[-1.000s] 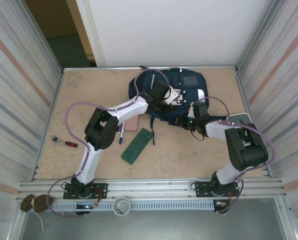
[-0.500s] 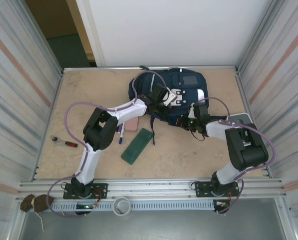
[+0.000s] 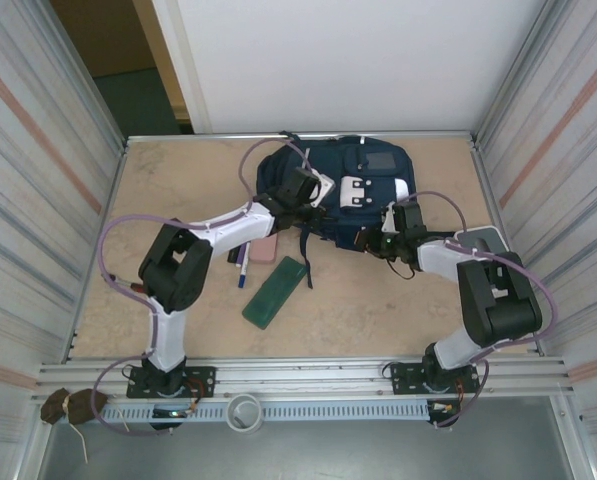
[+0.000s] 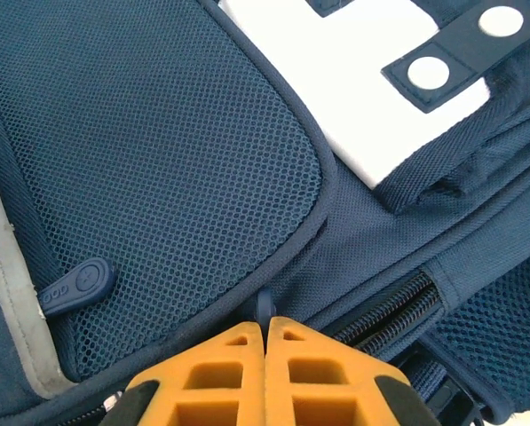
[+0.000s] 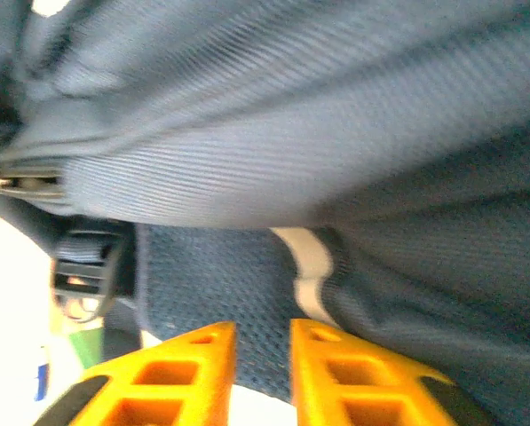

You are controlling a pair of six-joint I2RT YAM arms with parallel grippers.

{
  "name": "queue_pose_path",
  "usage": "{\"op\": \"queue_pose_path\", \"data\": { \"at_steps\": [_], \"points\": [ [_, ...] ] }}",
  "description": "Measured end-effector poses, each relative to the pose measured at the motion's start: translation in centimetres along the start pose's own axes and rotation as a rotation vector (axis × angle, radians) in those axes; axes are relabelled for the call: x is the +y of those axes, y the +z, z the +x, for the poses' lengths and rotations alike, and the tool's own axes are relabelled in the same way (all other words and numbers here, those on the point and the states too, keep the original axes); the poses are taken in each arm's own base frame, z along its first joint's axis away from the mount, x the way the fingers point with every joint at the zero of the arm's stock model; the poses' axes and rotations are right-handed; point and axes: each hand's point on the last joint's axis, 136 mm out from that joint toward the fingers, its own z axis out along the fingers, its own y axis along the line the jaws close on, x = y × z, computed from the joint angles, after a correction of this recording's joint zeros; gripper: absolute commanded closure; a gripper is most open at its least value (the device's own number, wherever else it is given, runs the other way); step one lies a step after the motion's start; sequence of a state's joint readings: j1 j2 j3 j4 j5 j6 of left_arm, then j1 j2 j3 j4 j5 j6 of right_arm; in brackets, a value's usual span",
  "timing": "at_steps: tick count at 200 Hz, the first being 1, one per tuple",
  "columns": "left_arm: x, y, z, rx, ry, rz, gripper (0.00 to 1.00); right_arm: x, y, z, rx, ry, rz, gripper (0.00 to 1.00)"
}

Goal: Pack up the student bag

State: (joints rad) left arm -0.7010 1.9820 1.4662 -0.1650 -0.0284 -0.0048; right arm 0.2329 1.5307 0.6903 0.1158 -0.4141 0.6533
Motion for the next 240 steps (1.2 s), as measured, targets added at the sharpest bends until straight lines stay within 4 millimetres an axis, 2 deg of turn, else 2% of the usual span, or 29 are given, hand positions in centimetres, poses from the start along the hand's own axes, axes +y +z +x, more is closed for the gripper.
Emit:
{"op": "queue_pose_path", "data": {
  "at_steps": [13,41,72,105,127,151,178,191,231,240],
  "points": [
    [-0.1,-0.4,-0.3,-0.016,-0.013,0.01,1.0,1.4,-0.8,-0.8,-0.027,0.01,-0.042,0.56],
    [-0.4,-1.5,-1.3,-0.052,-0.032,0.029,1.0,3.5,-1.7,-2.3,-0.08,0.068,-0.099,0.46],
    [-0.7,-1.9,-1.9,-0.07,-0.041,0.04,1.0,3.7,-1.5,-3.3,-0.118,0.155,-0.079,0.43],
    [-1.2,-2.0,-1.9,-0.069,-0.038,0.046,1.0,2.9,0.1,-4.4,-0.138,0.238,-0.044,0.43],
    [-1.2,-1.9,-1.7,-0.064,-0.036,0.044,1.0,2.3,0.8,-5.2,-0.158,0.268,-0.014,0.54],
    [-1.1,-1.8,-1.3,-0.056,-0.028,0.03,1.0,1.3,1.3,-5.6,-0.183,0.289,0.028,0.79],
    [-0.9,-1.8,-1.4,-0.06,-0.027,0.028,1.0,0.5,1.6,-5.8,-0.201,0.303,0.058,0.97],
    [-0.9,-1.6,-1.5,-0.059,-0.027,0.033,1.0,0.5,1.6,-5.9,-0.206,0.303,0.057,1.0],
    [-1.0,0.4,-1.8,-0.037,-0.036,0.058,1.0,0.5,1.9,-5.9,-0.204,0.296,0.056,1.0],
    [-1.0,0.7,-1.6,-0.026,-0.037,0.059,0.94,0.5,1.9,-5.9,-0.203,0.296,0.056,1.0]
  ]
}}
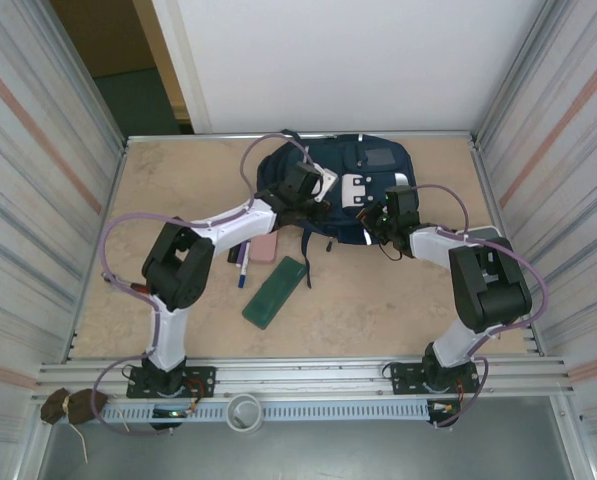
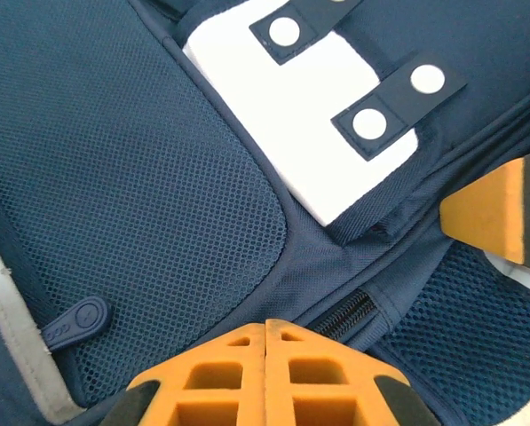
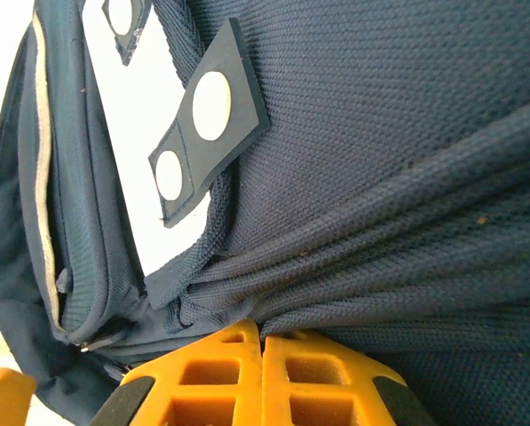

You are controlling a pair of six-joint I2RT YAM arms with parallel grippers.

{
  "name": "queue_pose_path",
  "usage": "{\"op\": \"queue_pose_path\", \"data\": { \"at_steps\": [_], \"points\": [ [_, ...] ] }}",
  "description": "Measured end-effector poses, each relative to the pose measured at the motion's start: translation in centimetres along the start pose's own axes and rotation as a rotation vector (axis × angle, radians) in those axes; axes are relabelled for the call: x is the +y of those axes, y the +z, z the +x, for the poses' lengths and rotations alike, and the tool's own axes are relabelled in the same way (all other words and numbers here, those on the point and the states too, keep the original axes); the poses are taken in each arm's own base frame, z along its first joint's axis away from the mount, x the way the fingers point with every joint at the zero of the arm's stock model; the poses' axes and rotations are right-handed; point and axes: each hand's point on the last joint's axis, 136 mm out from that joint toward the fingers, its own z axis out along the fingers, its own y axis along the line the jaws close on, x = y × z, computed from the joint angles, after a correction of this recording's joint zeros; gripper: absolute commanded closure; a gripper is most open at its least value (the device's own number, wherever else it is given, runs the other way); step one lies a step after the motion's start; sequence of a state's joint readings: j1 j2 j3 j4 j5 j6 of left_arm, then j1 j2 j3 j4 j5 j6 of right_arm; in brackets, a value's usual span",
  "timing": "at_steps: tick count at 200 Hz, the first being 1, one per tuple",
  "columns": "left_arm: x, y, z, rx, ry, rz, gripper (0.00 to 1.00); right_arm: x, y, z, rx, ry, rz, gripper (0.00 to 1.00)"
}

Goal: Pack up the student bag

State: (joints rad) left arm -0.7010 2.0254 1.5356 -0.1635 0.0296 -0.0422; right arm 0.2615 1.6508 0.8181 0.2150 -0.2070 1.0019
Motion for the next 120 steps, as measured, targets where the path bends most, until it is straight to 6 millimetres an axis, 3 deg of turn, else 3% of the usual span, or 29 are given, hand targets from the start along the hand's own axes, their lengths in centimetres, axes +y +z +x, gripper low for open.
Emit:
{"op": "queue_pose_path", "data": {
  "at_steps": [35,59,87,120],
  "points": [
    [0.6,0.2,1.3,0.046,-0.017,0.01,0.75,0.1,0.0,0.0,0.002,-0.026,-0.002,1.0],
    [2.5,0.0,2.9,0.092,-0.062,0.026,0.66,0.2,0.0,0.1,0.013,-0.07,0.005,1.0],
    [4.8,-0.3,4.6,0.154,-0.101,0.022,0.64,0.7,-0.1,0.1,0.032,-0.128,-0.001,1.0],
    [5.2,-0.4,6.3,0.199,-0.106,0.032,0.64,0.6,-0.4,0.2,0.046,-0.198,0.018,1.0]
  ]
}}
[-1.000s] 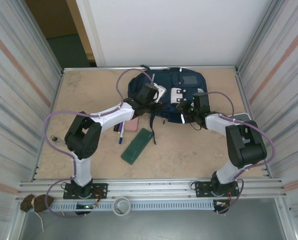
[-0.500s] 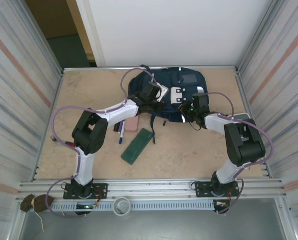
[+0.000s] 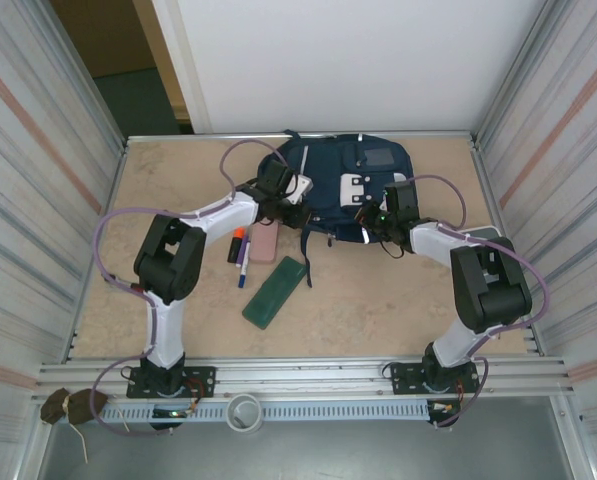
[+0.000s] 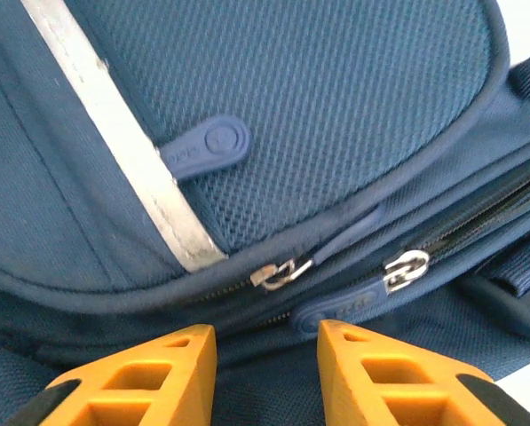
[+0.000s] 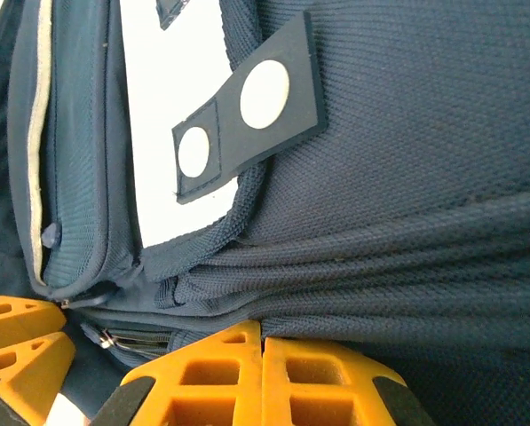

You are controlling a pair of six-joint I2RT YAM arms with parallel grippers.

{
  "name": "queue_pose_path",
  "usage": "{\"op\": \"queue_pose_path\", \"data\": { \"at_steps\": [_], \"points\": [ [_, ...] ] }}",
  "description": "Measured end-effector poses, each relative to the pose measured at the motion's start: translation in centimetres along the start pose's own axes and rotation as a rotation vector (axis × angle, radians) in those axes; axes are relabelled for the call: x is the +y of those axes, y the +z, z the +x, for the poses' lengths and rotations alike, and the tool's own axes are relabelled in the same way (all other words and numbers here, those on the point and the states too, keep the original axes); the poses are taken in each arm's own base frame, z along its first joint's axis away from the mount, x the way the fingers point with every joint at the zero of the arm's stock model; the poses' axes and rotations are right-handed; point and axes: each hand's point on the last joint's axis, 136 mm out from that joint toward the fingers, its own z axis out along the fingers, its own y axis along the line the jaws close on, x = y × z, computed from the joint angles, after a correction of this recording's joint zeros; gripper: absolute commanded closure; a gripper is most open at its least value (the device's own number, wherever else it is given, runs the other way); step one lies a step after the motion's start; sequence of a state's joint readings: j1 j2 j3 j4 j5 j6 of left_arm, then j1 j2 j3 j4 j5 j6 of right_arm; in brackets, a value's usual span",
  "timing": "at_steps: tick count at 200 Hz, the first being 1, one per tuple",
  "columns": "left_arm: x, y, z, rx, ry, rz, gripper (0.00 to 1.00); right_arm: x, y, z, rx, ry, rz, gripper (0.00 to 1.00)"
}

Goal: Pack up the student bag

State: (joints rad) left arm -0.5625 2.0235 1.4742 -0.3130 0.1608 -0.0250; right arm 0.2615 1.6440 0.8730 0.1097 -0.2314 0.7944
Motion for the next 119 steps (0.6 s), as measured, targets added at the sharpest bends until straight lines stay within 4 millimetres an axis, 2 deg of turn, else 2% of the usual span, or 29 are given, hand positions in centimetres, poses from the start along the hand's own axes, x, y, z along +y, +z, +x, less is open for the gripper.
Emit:
{"op": "queue_pose_path", "data": {
  "at_steps": [8,36,56,93,105,119],
  "points": [
    [0.1,0.2,0.5,0.01,-0.001,0.003,0.64,0.1,-0.2,0.0,0.004,-0.021,0.003,0.97],
    [0.1,0.4,1.1,0.01,-0.01,0.032,0.63,1.2,-1.0,-0.1,0.014,-0.127,0.014,0.76],
    [-0.4,0.2,1.0,-0.008,-0.009,0.061,0.63,3.4,-1.8,0.0,0.014,-0.218,-0.006,0.64],
    [-0.6,0.1,1.0,-0.023,-0.013,0.083,0.63,9.8,-1.9,-0.2,-0.001,-0.315,-0.104,0.6],
    [-0.6,0.1,1.0,-0.027,-0.016,0.084,0.63,10.7,-1.4,-0.2,0.001,-0.319,-0.111,0.6],
    [-0.6,0.1,1.0,-0.032,-0.017,0.084,0.62,10.6,-0.2,-0.5,0.002,-0.309,-0.09,0.6]
  ]
}}
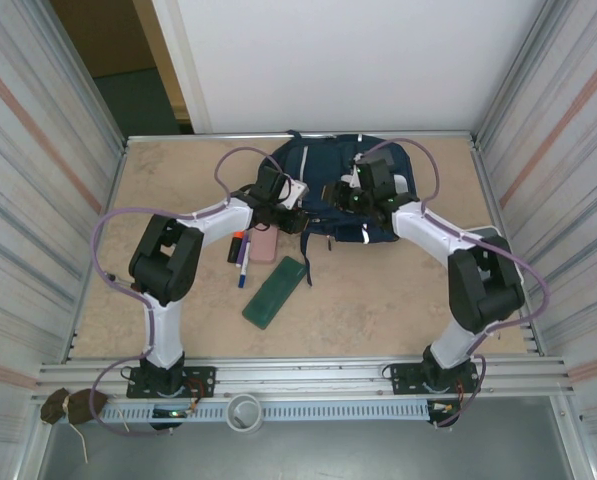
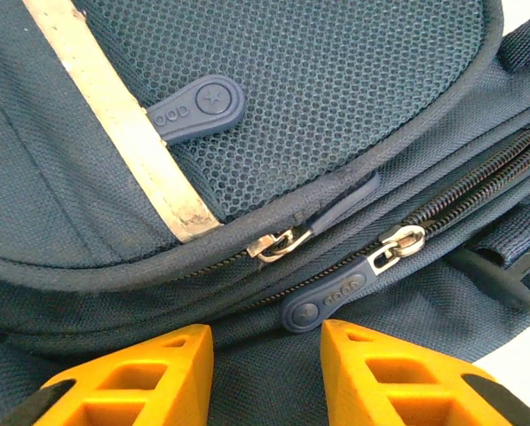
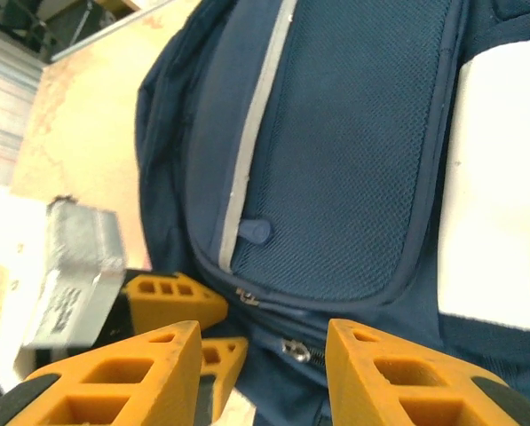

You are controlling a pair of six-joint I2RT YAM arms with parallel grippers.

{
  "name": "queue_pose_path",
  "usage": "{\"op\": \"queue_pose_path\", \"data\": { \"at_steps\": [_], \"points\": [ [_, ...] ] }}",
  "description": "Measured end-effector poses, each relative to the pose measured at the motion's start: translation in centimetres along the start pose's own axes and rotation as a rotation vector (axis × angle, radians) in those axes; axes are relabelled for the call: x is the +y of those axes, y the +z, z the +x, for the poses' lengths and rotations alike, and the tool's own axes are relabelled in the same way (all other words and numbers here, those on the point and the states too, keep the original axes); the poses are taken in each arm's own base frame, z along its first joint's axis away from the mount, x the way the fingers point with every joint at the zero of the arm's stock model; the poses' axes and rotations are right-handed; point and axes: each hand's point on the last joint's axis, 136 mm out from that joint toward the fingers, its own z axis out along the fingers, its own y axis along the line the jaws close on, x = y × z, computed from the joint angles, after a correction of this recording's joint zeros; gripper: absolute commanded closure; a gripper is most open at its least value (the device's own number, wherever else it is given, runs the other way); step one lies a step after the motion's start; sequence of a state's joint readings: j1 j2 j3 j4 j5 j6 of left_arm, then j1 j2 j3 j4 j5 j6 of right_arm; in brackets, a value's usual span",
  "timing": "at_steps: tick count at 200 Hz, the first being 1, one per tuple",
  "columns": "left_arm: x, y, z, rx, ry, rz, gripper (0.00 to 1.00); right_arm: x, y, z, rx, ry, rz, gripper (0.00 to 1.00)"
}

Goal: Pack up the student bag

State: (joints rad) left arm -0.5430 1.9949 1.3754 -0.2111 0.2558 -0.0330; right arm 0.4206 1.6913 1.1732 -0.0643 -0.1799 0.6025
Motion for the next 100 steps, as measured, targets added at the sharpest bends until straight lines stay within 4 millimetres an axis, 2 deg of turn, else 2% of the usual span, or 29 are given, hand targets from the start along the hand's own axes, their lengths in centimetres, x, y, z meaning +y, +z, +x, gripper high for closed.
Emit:
{"op": "queue_pose_path", "data": {
  "at_steps": [51,100],
  "points": [
    [-0.1,0.0,0.0,-0.012,-0.005,0.007,0.62,-3.7,3.7,1.5,0.069,0.041,0.144,0.59],
    [-0.1,0.1,0.1,-0.016,-0.005,0.008,0.62,-4.2,5.4,1.7,0.09,0.063,0.163,0.61]
  ]
}}
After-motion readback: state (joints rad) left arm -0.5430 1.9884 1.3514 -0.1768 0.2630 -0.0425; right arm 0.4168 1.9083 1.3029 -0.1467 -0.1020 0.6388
